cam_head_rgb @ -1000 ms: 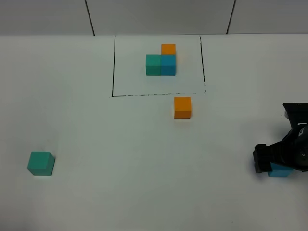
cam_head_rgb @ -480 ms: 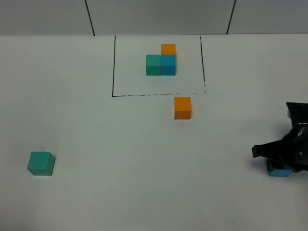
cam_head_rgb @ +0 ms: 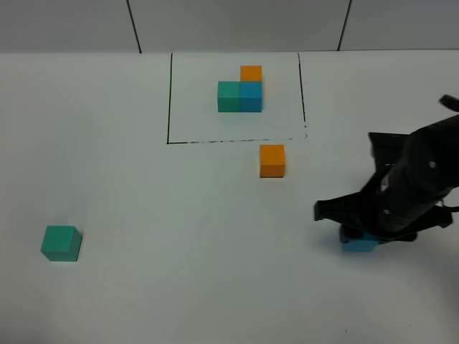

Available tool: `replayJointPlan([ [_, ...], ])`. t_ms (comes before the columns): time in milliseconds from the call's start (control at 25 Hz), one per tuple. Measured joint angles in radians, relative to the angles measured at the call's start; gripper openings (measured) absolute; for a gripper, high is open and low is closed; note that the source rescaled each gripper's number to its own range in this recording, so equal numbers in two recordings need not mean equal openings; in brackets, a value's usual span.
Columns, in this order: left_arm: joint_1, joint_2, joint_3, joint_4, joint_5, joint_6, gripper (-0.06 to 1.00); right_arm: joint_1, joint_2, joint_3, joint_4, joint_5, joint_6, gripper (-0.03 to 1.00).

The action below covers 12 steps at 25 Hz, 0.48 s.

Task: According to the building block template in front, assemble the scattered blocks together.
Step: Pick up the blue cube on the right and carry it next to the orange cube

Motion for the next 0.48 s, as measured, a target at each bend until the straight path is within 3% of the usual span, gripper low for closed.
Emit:
replayJointPlan([
  [200, 0.000, 0.000, 0.000, 0.000, 0.000, 0.000, 0.78, 0.180, 0.100, -0.167, -0.107, 0.031, 0.255, 0.01],
  [360, 0.000, 0.000, 0.000, 0.000, 0.000, 0.000, 0.78, 0.242, 0.243, -0.355, -0.194, 0.121, 0.332, 0.01],
  [480, 0.000, 0.000, 0.000, 0.000, 0.000, 0.000, 0.78, 0.251, 0.349, -0.484, -0.204, 0.181, 0.339, 0.01],
])
